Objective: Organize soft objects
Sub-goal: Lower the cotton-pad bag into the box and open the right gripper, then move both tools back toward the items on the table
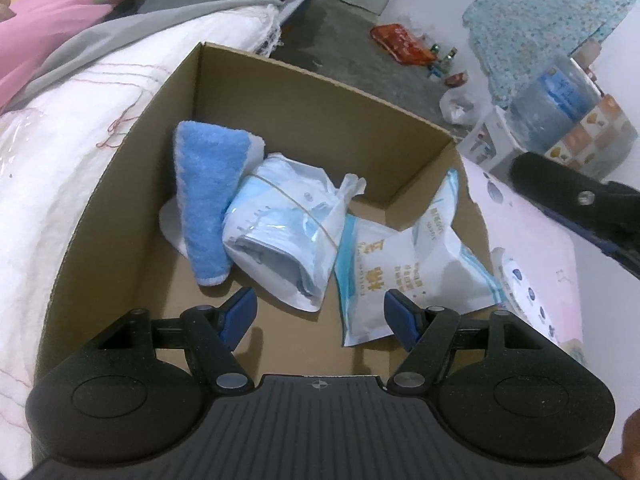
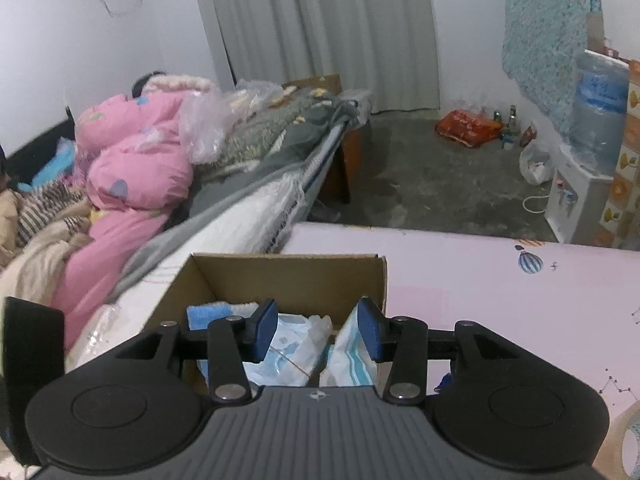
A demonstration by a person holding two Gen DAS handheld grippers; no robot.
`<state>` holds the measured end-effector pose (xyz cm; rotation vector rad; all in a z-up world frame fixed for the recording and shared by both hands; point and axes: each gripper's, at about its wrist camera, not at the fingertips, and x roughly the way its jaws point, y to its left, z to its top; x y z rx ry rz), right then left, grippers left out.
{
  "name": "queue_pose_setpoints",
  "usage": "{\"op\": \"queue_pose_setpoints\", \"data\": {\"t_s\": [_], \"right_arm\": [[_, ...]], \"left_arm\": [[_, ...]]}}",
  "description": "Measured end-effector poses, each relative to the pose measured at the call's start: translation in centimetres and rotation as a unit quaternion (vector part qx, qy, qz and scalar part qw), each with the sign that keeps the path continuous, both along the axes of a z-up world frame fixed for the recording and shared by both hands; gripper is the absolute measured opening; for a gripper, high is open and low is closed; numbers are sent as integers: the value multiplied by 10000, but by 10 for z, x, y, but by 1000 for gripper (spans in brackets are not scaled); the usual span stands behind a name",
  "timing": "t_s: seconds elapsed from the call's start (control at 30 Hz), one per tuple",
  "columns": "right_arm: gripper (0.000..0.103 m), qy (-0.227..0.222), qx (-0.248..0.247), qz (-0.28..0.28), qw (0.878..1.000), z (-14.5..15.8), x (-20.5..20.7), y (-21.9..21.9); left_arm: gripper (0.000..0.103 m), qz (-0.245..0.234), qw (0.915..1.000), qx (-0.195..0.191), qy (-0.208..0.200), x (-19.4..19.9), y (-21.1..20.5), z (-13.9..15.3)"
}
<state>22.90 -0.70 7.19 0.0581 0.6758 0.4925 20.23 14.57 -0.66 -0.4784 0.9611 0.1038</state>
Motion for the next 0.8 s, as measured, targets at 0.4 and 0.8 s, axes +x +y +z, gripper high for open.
{"op": "queue_pose_setpoints", "data": {"t_s": [0.4, 0.8], "right_arm": [[50, -24, 1257, 194, 9919, 12, -37, -80], [50, 108, 2630, 282, 9643, -19, -134, -192]], "left_arm": [[71, -492, 9986, 38, -206, -14, -17, 15], [61, -1525, 9873, 439, 93, -35, -43, 8]]}}
